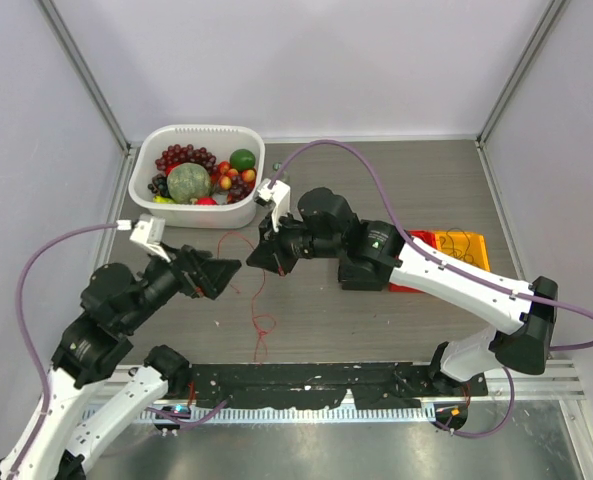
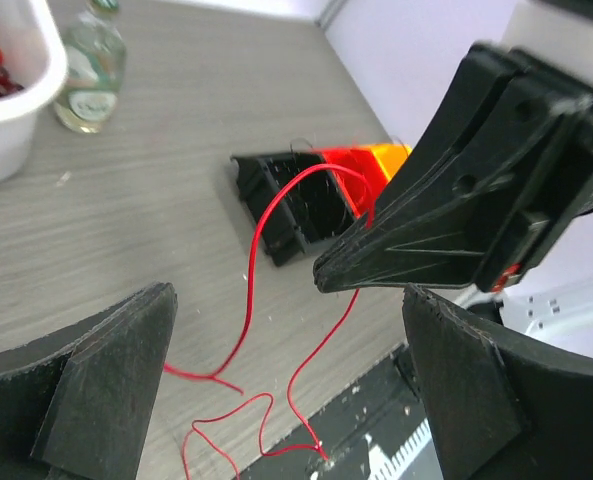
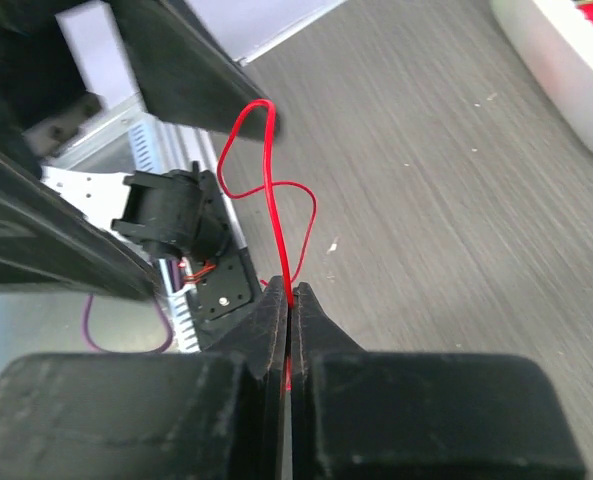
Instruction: Untangle the cables
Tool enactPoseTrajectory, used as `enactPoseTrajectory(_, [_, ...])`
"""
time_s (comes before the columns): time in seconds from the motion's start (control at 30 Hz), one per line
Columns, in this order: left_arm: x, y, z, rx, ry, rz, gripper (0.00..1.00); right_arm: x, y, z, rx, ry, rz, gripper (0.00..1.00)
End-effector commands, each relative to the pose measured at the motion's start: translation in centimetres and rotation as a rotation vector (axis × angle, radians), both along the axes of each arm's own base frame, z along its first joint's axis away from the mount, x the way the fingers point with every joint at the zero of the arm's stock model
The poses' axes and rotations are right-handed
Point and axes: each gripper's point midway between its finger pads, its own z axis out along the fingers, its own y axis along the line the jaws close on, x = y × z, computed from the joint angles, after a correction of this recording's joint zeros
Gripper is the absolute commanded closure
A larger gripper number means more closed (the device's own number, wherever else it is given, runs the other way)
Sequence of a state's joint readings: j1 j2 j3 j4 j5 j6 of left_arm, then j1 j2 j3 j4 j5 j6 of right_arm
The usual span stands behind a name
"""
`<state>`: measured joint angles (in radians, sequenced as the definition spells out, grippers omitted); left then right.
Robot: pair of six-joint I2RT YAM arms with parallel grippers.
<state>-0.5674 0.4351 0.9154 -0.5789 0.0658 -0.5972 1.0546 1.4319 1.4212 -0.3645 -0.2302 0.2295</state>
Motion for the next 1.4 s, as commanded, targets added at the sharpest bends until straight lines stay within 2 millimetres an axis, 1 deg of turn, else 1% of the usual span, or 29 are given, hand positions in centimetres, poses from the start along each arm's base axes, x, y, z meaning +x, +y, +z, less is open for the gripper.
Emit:
enactPoseTrajectory(0.0, [-0.9, -3.6, -0.3, 0.003, -0.023, -0.218, 0.00, -2.2, 1.2, 2.6, 0.107, 0.030, 0.121, 0.99])
enactPoseTrajectory(0.1, [-1.9, -5.6, -0.3, -0.030, -0.022, -0.353, 0.04, -1.9, 1.1, 2.7, 0.119, 0.039, 0.089, 0.99])
enactPoseTrajectory(0.2, [-2.4, -6.8, -0.9, -0.047, 0.012, -0.433, 0.13, -0.6, 0.8, 3.3, 0.154, 0.052, 0.006, 0.99])
enactPoseTrajectory(0.23, [-2.3, -7.1, -1.5, -0.043, 0.044, -0.449, 0.15, 0.1, 0.7, 3.3, 0.161, 0.051, -0.031, 0.99])
enactPoseTrajectory(0.33, [-2.1, -7.9, -2.8, -0.034, 0.108, -0.479, 0.22, 0.5, 1.3, 3.5, 0.207, 0.087, -0.067, 0.99])
enactPoseTrajectory(0.43, [-1.0, -8.0, -3.8, -0.015, 0.152, -0.439, 0.30, 0.4, 2.3, 3.1, 0.218, 0.131, -0.048, 0.99])
enactPoseTrajectory(0.5, [-0.5, -8.0, -4.2, 0.006, 0.170, -0.423, 0.37, 0.5, 2.5, 3.0, 0.219, 0.146, -0.052, 0.99])
enactPoseTrajectory(0.57, [-0.1, -7.9, -4.8, 0.029, 0.193, -0.407, 0.45, 0.5, 2.4, 3.4, 0.229, 0.147, -0.064, 0.99])
enactPoseTrajectory(0.63, [0.4, -7.7, -5.4, 0.053, 0.208, -0.382, 0.56, 0.6, 2.1, 3.8, 0.240, 0.151, -0.078, 0.99])
enactPoseTrajectory(0.67, [0.8, -7.5, -5.7, 0.062, 0.215, -0.358, 0.65, 0.7, 2.0, 4.0, 0.244, 0.150, -0.086, 0.99])
enactPoseTrajectory(0.7, [1.1, -7.4, -5.8, 0.068, 0.217, -0.340, 0.75, 0.7, 1.9, 4.1, 0.248, 0.157, -0.093, 0.99])
enactPoseTrajectory(0.73, [1.3, -7.2, -5.8, 0.070, 0.214, -0.325, 0.89, 0.6, 1.9, 4.3, 0.252, 0.160, -0.092, 0.99])
enactPoseTrajectory(0.77, [1.6, -7.1, -5.7, 0.071, 0.211, -0.306, 1.00, 0.8, 1.8, 4.0, 0.235, 0.161, -0.098, 0.98])
enactPoseTrajectory(0.8, [1.8, -6.8, -5.5, 0.069, 0.213, -0.282, 1.00, 1.2, 1.5, 3.9, 0.222, 0.152, -0.124, 0.87])
enactPoseTrajectory(0.83, [2.3, -6.3, -5.4, 0.072, 0.205, -0.240, 1.00, 2.1, 0.6, 3.0, 0.176, 0.146, -0.171, 0.81])
enactPoseTrajectory(0.87, [2.6, -5.8, -5.1, 0.073, 0.197, -0.203, 1.00, 3.5, -0.3, 2.5, 0.152, 0.133, -0.243, 0.70])
enactPoseTrajectory(0.9, [2.8, -5.3, -4.9, 0.075, 0.196, -0.171, 1.00, 5.1, -2.0, 1.3, 0.116, 0.159, -0.321, 0.61])
enactPoseTrajectory(0.93, [3.1, -4.7, -4.7, 0.076, 0.196, -0.126, 1.00, 7.5, -4.4, -0.2, 0.095, 0.188, -0.405, 0.53])
enactPoseTrajectory(0.97, [3.4, -4.0, -4.6, 0.077, 0.207, -0.081, 1.00, 8.2, -5.5, -1.1, 0.101, 0.246, -0.441, 0.49])
enactPoseTrajectory(1.0, [3.6, -3.6, -4.8, 0.081, 0.223, -0.046, 1.00, 9.7, -7.7, -2.8, 0.108, 0.304, -0.471, 0.48])
enactPoseTrajectory(1.03, [3.7, -3.2, -4.9, 0.079, 0.240, -0.015, 1.00, 10.2, -8.4, -3.3, 0.136, 0.342, -0.483, 0.46])
enactPoseTrajectory(1.07, [3.9, -3.0, -5.1, 0.072, 0.260, 0.006, 1.00, 9.8, -9.2, -4.5, 0.157, 0.371, -0.442, 0.45])
enactPoseTrajectory(1.1, [4.1, -3.0, -5.3, 0.061, 0.281, 0.024, 1.00, 9.5, -9.3, -4.6, 0.176, 0.368, -0.424, 0.42])
enactPoseTrajectory(1.13, [4.3, -3.1, -5.6, 0.042, 0.300, 0.036, 1.00, 8.9, -9.5, -5.7, 0.175, 0.370, -0.404, 0.41])
enactPoseTrajectory(1.17, [4.6, -3.6, -6.0, 0.026, 0.316, 0.033, 1.00, 8.5, -9.7, -6.1, 0.176, 0.371, -0.395, 0.41])
enactPoseTrajectory(1.27, [5.6, -5.0, -7.7, -0.007, 0.388, 0.025, 1.00, 6.8, -9.3, -7.0, 0.208, 0.389, -0.320, 0.41])
enactPoseTrajectory(1.3, [6.0, -5.4, -8.6, -0.002, 0.412, 0.023, 1.00, 6.6, -9.2, -6.8, 0.224, 0.373, -0.300, 0.41])
enactPoseTrajectory(1.37, [6.8, -5.7, -10.2, 0.011, 0.454, 0.042, 1.00, 5.1, -8.7, -6.5, 0.247, 0.348, -0.220, 0.40])
